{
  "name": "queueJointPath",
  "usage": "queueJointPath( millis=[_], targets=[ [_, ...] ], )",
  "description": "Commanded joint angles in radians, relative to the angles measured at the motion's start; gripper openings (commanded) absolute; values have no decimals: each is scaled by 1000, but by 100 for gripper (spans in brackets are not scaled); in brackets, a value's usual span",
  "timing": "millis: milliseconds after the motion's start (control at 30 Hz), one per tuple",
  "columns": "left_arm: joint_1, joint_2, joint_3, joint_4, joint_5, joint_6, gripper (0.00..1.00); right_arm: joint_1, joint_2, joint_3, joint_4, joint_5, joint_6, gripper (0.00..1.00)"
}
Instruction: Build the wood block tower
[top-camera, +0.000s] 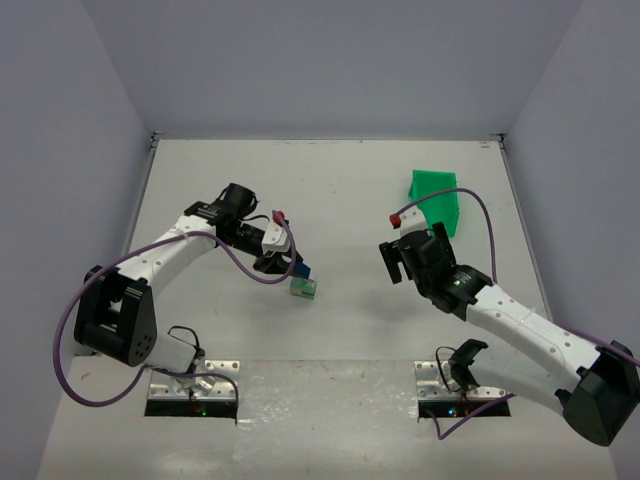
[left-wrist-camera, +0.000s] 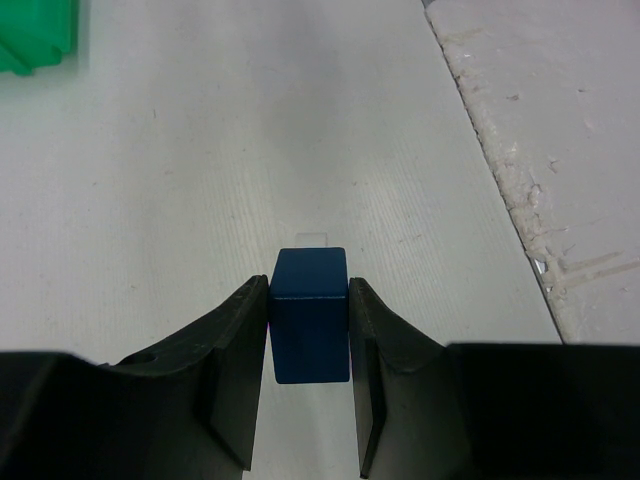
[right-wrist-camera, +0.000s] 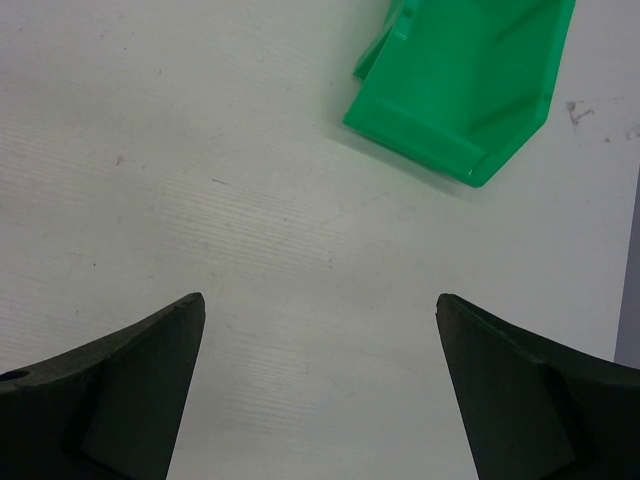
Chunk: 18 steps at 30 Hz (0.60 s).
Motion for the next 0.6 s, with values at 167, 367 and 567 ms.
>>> queueJointPath(
  millis=[167, 367, 567],
  targets=[
    [15, 4, 17, 9, 27, 13, 31, -4, 8, 50, 12, 8, 8, 99],
    [15, 8, 17, 23, 21, -1, 34, -6, 20, 57, 14, 5, 5, 99],
    [15, 10, 21, 24, 18, -10, 36, -5, 28, 60, 12, 3, 3, 99]
  ],
)
